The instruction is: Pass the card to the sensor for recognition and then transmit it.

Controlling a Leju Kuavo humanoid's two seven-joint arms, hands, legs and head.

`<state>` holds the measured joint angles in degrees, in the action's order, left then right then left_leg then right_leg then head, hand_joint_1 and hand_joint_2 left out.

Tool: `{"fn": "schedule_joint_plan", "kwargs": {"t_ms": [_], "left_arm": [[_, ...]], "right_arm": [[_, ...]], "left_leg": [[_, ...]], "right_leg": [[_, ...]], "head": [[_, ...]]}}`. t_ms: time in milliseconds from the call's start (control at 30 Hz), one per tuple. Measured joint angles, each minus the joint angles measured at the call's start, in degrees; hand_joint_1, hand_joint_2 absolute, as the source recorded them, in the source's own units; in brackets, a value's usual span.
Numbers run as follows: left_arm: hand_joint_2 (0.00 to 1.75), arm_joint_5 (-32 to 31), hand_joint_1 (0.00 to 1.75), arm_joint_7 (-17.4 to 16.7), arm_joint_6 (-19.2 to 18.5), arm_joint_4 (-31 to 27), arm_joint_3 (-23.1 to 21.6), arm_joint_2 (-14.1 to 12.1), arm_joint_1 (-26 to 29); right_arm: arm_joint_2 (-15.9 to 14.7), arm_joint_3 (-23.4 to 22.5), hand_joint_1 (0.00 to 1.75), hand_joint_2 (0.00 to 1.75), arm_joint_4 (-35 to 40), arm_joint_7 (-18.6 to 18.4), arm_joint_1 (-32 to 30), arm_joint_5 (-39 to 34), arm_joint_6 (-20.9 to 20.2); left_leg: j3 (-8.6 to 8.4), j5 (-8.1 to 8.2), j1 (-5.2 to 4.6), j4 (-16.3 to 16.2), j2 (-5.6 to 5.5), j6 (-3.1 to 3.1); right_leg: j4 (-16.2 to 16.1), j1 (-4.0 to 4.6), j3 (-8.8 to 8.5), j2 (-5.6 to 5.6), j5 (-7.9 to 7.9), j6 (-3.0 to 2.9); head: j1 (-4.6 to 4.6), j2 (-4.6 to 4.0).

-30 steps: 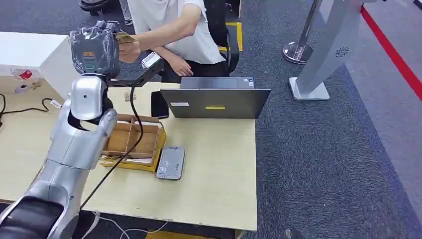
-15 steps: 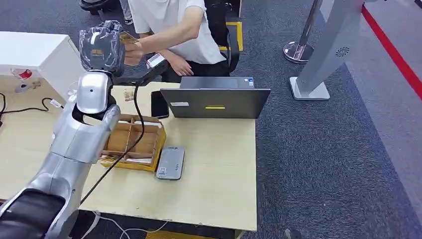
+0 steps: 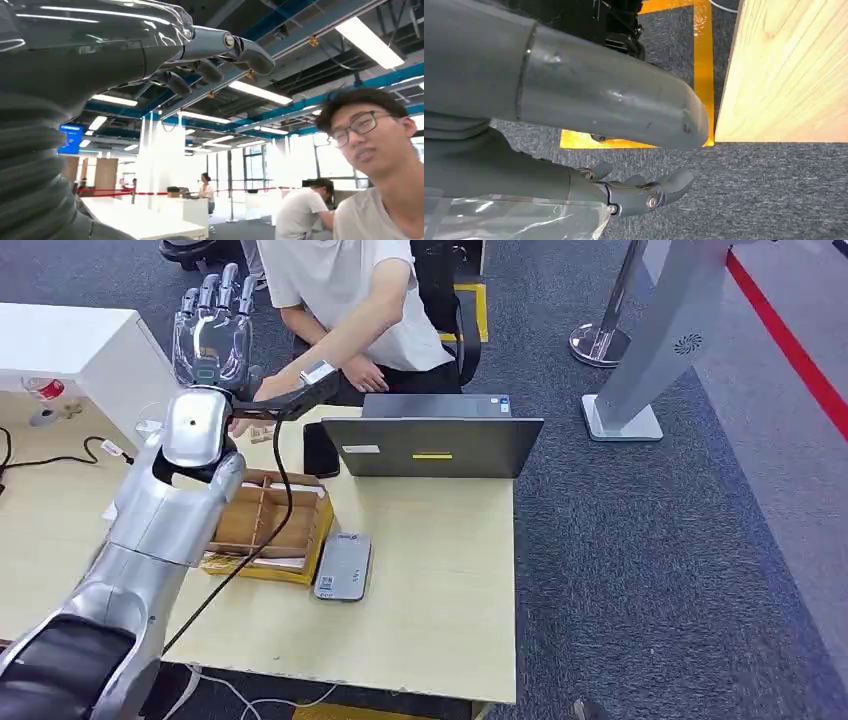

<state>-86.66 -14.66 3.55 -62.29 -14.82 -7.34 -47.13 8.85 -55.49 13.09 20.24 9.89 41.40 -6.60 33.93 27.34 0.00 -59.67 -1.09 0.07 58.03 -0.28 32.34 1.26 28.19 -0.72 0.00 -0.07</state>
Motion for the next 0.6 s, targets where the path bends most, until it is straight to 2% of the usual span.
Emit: {"fn": "schedule_joint_plan", "kwargs": {"t_ms": [100, 233, 300, 367, 400, 467, 533, 600], "left_arm": [[1.75, 0.00, 0.00, 3.83, 1.96, -3.99, 1.45, -0.66, 4.14], [1.75, 1.12, 0.00, 11.26, 3.88, -12.95, 6.30, -2.49, 10.99], [1.75, 5.82, 0.00, 15.81, 5.36, -18.45, 9.71, -4.13, 15.11], [1.75, 11.41, 0.00, 18.91, 6.67, -23.69, 13.92, -6.00, 19.54], [1.75, 13.97, 0.00, 20.29, 7.14, -26.13, 16.72, -7.40, 22.02], [1.75, 21.78, 0.00, 23.61, 5.82, -28.26, 26.02, -11.68, 26.19], [1.75, 30.26, 0.00, 28.57, 2.92, -26.74, 38.19, -16.64, 28.51], [1.75, 33.07, 0.00, 32.97, 1.85, -24.57, 47.61, -20.04, 29.58]], "right_arm": [[0.00, -0.39, 0.00, 0.00, 0.00, 0.77, -0.40, -0.57, 0.00], [0.00, -1.20, 0.00, 0.00, -0.02, 1.75, -1.15, -1.58, -0.11], [0.00, -1.90, 0.00, 0.00, -0.02, 2.38, -1.39, -2.49, -0.37], [-0.02, -2.53, 0.00, 0.00, 0.00, 2.80, -1.66, -2.99, -0.52], [-0.02, -2.90, 0.00, 0.00, 0.00, 2.91, -1.75, -3.08, -0.54], [-0.09, -3.30, 0.00, 0.00, 0.00, 3.02, -2.00, -3.17, -0.70], [-0.20, -3.50, 0.00, 0.00, 0.00, 3.00, -2.01, -3.24, -0.79], [-0.46, -3.89, 0.00, 0.00, 0.00, 2.89, -2.02, -3.30, -0.79]], "left_leg": [[0.01, 0.01, -0.01, 0.03, 0.02, 0.00], [0.06, 0.04, 0.00, 0.07, 0.05, -0.03], [0.06, 0.04, 0.00, 0.12, 0.12, -0.04], [0.08, 0.07, 0.00, 0.18, 0.18, -0.08], [0.08, 0.10, 0.00, 0.22, 0.26, -0.12], [-0.10, 0.17, 0.01, 0.27, 0.51, -0.23], [-0.10, 0.23, 0.09, 0.27, 0.90, -0.37], [-0.10, 0.21, 0.15, 0.27, 0.83, -0.41]], "right_leg": [[0.00, 0.00, 0.00, 0.03, 0.01, 0.00], [0.00, 0.00, 0.06, 0.06, 0.04, -0.01], [0.01, 0.00, 0.09, 0.12, 0.04, -0.01], [0.05, 0.01, 0.11, 0.18, 0.05, -0.03], [0.06, 0.02, 0.12, 0.29, 0.09, -0.09], [0.09, 0.03, 0.15, 0.56, 0.14, -0.18], [0.10, 0.08, 0.36, 0.92, 0.12, -0.28], [0.10, 0.15, 0.39, 0.88, 0.16, -0.38]], "head": [[0.00, 0.00], [0.02, 0.00], [0.00, 0.00], [0.04, 0.00], [0.04, 0.00], [0.04, 0.00], [-0.07, 0.00], [-0.37, 0.00]]}}
